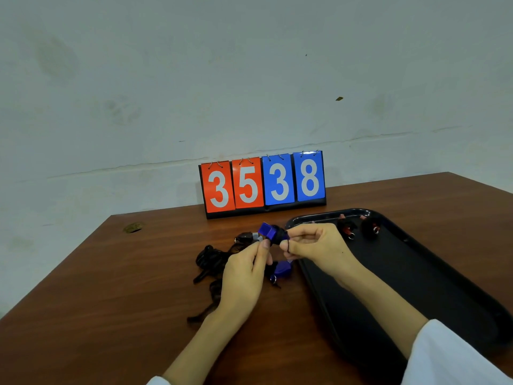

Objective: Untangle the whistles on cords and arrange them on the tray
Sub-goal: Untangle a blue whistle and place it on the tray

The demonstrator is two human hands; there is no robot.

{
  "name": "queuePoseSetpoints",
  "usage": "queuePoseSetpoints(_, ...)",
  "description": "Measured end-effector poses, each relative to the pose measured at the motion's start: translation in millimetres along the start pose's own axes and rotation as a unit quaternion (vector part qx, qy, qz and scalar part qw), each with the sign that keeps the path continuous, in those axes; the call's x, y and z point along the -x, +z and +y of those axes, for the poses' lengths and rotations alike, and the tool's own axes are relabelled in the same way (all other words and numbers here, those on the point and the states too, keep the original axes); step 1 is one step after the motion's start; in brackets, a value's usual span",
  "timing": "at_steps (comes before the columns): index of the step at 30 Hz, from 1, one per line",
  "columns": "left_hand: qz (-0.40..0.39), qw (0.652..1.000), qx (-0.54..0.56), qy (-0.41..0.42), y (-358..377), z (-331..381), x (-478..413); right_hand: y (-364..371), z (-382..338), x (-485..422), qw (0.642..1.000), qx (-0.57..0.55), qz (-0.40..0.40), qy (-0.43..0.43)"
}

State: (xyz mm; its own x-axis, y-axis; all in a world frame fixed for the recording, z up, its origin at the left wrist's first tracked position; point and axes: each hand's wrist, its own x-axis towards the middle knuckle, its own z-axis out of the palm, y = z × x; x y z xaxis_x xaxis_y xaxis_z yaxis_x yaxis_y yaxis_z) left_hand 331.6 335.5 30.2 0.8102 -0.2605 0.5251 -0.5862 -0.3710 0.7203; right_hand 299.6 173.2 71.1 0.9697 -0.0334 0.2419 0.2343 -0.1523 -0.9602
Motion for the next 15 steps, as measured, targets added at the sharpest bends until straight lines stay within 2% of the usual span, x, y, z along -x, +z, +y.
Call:
queuePoseSetpoints(6, -0.066, 0.989, -0.118, 0.067, 8.6, 1.0, 7.2, -2.3, 2.2, -1.1, 0.997, -0.034, 0.073, 0.016)
queuePoseSetpoints(11, -0.072, 0.983, -0.147, 0.077, 7.9, 2.7, 6.3, -3.7, 9.4, -4.8, 0.989, 0.055, 0.135, 0.035)
queuePoseSetpoints(15, -0.085, 0.979, -0.161, 0.091, 9.1, 7.3, 8.9, -3.3, 19.5, -6.9, 0.966, 0.207, 0.154, 0.015)
